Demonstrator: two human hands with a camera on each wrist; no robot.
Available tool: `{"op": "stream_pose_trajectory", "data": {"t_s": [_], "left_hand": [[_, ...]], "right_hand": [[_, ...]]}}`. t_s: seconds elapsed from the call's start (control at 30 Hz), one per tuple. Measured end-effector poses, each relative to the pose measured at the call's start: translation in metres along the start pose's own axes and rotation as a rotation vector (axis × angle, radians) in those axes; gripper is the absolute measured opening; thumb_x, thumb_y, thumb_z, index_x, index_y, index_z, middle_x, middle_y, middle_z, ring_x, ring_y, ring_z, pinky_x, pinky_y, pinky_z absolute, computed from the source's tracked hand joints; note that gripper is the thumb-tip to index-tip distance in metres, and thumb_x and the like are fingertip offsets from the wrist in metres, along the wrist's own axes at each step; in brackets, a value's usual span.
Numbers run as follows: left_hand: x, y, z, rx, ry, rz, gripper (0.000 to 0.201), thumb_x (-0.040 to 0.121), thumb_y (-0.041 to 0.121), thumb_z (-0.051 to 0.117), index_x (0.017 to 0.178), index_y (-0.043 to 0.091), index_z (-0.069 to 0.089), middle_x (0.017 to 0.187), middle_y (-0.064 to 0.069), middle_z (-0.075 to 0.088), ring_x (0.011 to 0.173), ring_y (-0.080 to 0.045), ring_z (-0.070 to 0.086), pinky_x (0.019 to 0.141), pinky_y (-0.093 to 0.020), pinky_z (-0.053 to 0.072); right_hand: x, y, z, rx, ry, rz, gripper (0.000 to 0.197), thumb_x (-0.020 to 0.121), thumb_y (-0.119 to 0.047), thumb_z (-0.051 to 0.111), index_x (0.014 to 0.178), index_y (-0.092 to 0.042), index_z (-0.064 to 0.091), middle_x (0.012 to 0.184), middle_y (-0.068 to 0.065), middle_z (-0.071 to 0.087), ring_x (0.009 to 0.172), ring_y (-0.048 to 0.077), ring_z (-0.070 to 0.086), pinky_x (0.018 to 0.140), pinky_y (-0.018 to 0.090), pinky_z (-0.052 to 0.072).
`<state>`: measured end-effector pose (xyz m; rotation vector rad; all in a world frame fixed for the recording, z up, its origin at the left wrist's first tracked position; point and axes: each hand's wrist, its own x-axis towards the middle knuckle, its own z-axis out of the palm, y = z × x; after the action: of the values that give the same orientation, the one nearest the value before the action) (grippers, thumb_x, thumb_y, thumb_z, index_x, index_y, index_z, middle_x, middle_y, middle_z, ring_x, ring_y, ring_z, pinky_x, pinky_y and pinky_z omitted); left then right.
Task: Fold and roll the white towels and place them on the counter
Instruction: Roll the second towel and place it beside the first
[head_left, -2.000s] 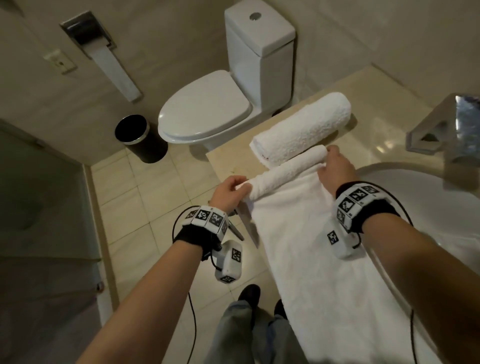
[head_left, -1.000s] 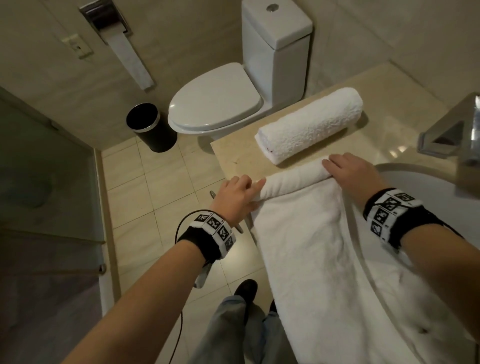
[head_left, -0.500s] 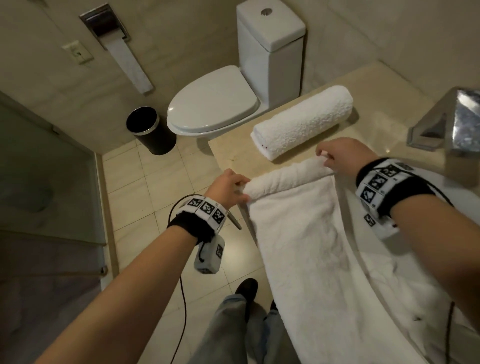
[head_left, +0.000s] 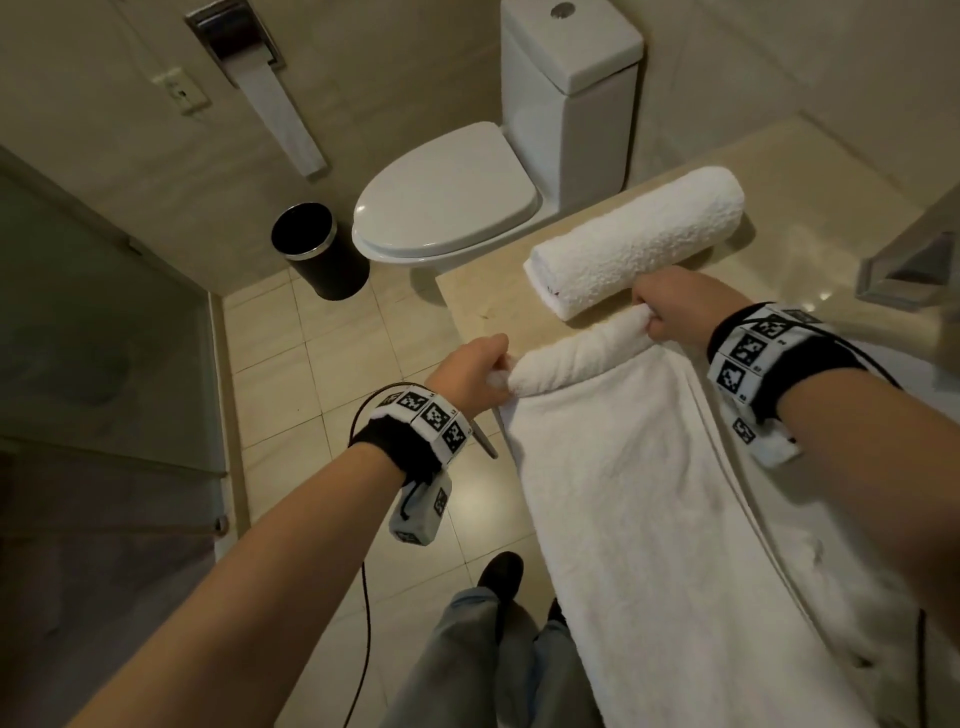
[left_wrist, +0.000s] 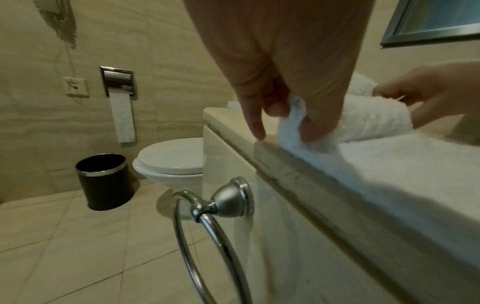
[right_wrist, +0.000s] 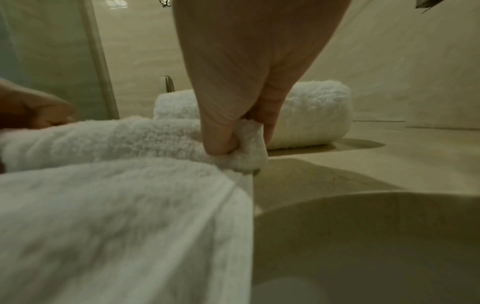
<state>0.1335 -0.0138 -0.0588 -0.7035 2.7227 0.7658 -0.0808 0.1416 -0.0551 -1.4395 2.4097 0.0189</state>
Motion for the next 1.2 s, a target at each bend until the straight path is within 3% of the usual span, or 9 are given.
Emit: {"op": "stream_pose_trajectory", "data": {"t_s": [0.13, 0.23, 0.4, 0.53, 0.63, 0.77, 0.9, 1.03, 1.2], "left_hand": [[0.005, -0.013, -0.009, 0.077, 0.13, -0.034, 0.017, 0.081, 0.003, 0.057, 0.096, 0.005, 0.05, 0.102, -0.013, 0.049, 0.081, -0.022, 0.045, 0.071, -0.027, 0.034], [0.006, -0.013, -0.01, 0.196, 0.142, 0.022, 0.024, 0.081, 0.002, 0.061, 0.102, 0.001, 0.051, 0.101, -0.014, 0.048, 0.076, -0.027, 0.048, 0.066, -0.027, 0.035], [-0.011, -0.016, 0.015, 0.356, 0.255, 0.251, 0.047, 0.044, -0.01, 0.082, 0.077, 0.004, 0.051, 0.069, -0.011, 0.049, 0.047, -0.014, 0.028, 0.042, -0.019, 0.025], [-0.022, -0.018, 0.023, 0.283, 0.267, 0.268, 0.025, 0.057, 0.003, 0.076, 0.07, 0.004, 0.056, 0.07, -0.011, 0.055, 0.049, -0.021, 0.046, 0.042, -0.024, 0.036], [-0.024, -0.025, 0.027, 0.125, 0.361, 0.266, 0.014, 0.075, 0.012, 0.053, 0.068, 0.002, 0.06, 0.069, -0.011, 0.06, 0.058, -0.026, 0.055, 0.053, -0.033, 0.049], [-0.019, -0.022, 0.011, -0.219, 0.34, -0.028, 0.017, 0.081, 0.004, 0.065, 0.098, 0.007, 0.067, 0.092, -0.007, 0.066, 0.085, -0.02, 0.057, 0.079, -0.027, 0.047], [-0.008, -0.018, -0.01, -0.35, 0.133, -0.199, 0.055, 0.077, 0.01, 0.074, 0.128, 0.014, 0.054, 0.103, 0.0, 0.061, 0.078, -0.009, 0.052, 0.066, -0.009, 0.041], [0.002, -0.022, -0.021, -0.152, 0.0, -0.244, 0.044, 0.076, 0.023, 0.075, 0.118, 0.017, 0.062, 0.112, 0.003, 0.054, 0.105, -0.014, 0.052, 0.084, -0.021, 0.037], [0.002, -0.029, -0.014, -0.29, -0.006, -0.247, 0.036, 0.072, 0.018, 0.078, 0.103, 0.014, 0.06, 0.108, -0.001, 0.062, 0.085, -0.014, 0.057, 0.074, -0.022, 0.045]], "right_hand": [[0.009, -0.011, -0.003, -0.048, 0.124, -0.086, 0.016, 0.082, -0.003, 0.06, 0.097, 0.003, 0.055, 0.105, 0.021, 0.056, 0.102, 0.034, 0.051, 0.079, 0.041, 0.041], [0.008, -0.015, -0.003, -0.164, 0.196, -0.221, 0.022, 0.061, 0.011, 0.072, 0.076, 0.006, 0.056, 0.079, 0.025, 0.059, 0.075, 0.038, 0.06, 0.053, 0.039, 0.047], [-0.009, -0.009, 0.015, -0.378, 0.355, -0.373, 0.009, 0.064, 0.006, 0.047, 0.067, -0.003, 0.05, 0.063, 0.015, 0.053, 0.054, 0.029, 0.057, 0.036, 0.027, 0.038], [-0.02, -0.004, 0.024, -0.382, 0.234, -0.302, 0.031, 0.05, 0.014, 0.068, 0.064, -0.005, 0.048, 0.058, 0.012, 0.049, 0.049, 0.026, 0.052, 0.034, 0.025, 0.033], [-0.025, 0.001, 0.028, -0.304, 0.297, -0.323, 0.012, 0.059, 0.006, 0.063, 0.062, -0.003, 0.055, 0.06, 0.013, 0.052, 0.052, 0.028, 0.056, 0.036, 0.027, 0.038], [-0.026, -0.005, 0.018, -0.038, 0.301, -0.233, 0.004, 0.074, 0.003, 0.065, 0.071, 0.001, 0.063, 0.07, 0.017, 0.06, 0.065, 0.033, 0.061, 0.053, 0.036, 0.049], [-0.006, -0.012, -0.012, 0.076, 0.046, -0.038, 0.007, 0.086, -0.01, 0.059, 0.082, -0.006, 0.063, 0.087, 0.011, 0.065, 0.079, 0.023, 0.054, 0.07, 0.03, 0.039], [0.015, -0.012, -0.023, 0.081, -0.097, -0.015, 0.018, 0.081, -0.012, 0.068, 0.095, -0.012, 0.058, 0.097, 0.006, 0.056, 0.085, 0.018, 0.047, 0.072, 0.026, 0.034], [0.016, -0.007, -0.017, 0.096, -0.139, -0.004, 0.035, 0.081, -0.015, 0.069, 0.115, -0.01, 0.062, 0.112, 0.008, 0.063, 0.1, 0.024, 0.057, 0.078, 0.027, 0.039]]}}
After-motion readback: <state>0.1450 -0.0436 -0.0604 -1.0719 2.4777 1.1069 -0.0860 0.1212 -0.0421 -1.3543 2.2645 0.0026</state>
